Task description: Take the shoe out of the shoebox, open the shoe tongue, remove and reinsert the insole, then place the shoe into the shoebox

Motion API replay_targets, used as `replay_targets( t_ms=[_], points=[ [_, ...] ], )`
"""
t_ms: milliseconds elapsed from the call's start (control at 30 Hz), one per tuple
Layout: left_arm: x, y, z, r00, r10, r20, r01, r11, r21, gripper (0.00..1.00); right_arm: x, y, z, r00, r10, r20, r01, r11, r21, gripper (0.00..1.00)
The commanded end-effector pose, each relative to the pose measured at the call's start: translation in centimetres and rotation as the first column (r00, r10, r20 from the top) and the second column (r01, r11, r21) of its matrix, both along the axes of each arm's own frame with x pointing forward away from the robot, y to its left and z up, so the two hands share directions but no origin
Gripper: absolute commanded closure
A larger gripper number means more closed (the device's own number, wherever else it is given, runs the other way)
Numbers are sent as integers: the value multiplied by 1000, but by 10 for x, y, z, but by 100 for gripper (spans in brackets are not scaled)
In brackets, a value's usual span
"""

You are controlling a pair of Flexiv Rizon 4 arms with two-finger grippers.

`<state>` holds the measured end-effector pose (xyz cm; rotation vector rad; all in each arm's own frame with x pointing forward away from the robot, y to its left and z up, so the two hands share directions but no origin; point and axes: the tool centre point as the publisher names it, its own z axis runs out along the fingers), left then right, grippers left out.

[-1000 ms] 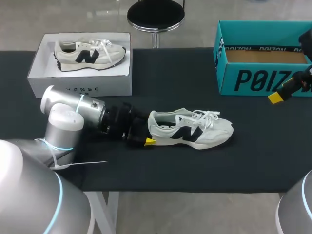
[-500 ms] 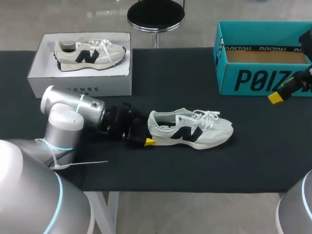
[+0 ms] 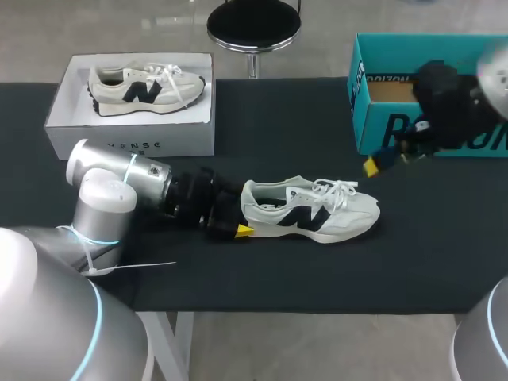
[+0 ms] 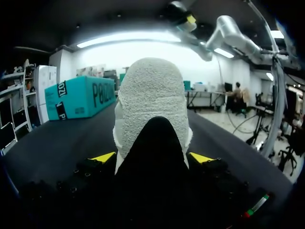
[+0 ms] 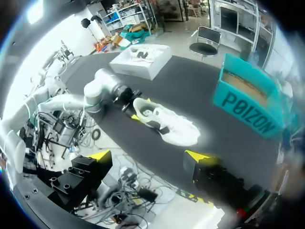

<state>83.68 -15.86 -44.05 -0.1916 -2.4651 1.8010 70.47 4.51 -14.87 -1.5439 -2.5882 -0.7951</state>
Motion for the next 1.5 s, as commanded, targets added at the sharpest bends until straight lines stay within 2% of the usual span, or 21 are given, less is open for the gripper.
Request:
replay_targets(
  t_ms=[33, 67, 633, 667, 700, 800, 900, 967, 1133, 1267, 1367, 1400, 1500],
  points=[
    [-2, -4, -7, 1000, -2, 0, 2, 1000, 2, 100, 34, 79, -26, 989, -118, -87, 107, 987, -118, 0],
    [-2, -4, -7, 1000, -2, 0, 2, 1000, 2, 100, 35, 88, -27, 995, -84, -60, 78, 992, -98, 0],
    [-2, -4, -7, 1000, -2, 0, 2, 1000, 2, 100, 35, 88, -27, 995, -84, -60, 78, 992, -98, 0],
    [-2, -4, -7, 1000, -2, 0, 2, 1000, 2, 100, 36, 90, -31, 982, -122, -144, 97, 981, -169, 0],
    [-2, -4, -7, 1000, -2, 0, 2, 1000, 2, 100, 37, 95, -35, 971, -141, -194, 98, 971, -217, 0],
    [-2, -4, -7, 1000, -2, 0, 2, 1000, 2, 100, 41, 115, -48, 925, -228, -303, 115, 930, -350, 0],
    [-2, -4, -7, 1000, -2, 0, 2, 1000, 2, 100, 46, 136, -65, 885, -311, -347, 145, 892, -429, 0],
    [-2, -4, -7, 1000, -2, 0, 2, 1000, 2, 100, 50, 142, -78, 855, -371, -362, 171, 862, -478, 0],
    [-2, -4, -7, 1000, -2, 0, 2, 1000, 2, 100, 52, 155, -97, 813, -464, -351, 223, 806, -548, 0],
    [-2, -4, -7, 1000, -2, 0, 2, 1000, 2, 100, 50, 160, -107, 782, -520, -342, 280, 784, -554, 0],
    [-2, -4, -7, 1000, -2, 0, 2, 1000, 2, 100, 52, 162, -110, 801, -518, -300, 297, 780, -551, 0],
    [-2, -4, -7, 1000, -2, 0, 2, 1000, 2, 100, 52, 164, -108, 825, -489, -283, 291, 797, -529, 0],
    [-2, -4, -7, 1000, -2, 0, 2, 1000, 2, 100, 52, 164, -108, 825, -489, -283, 291, 797, -529, 0]
  ],
)
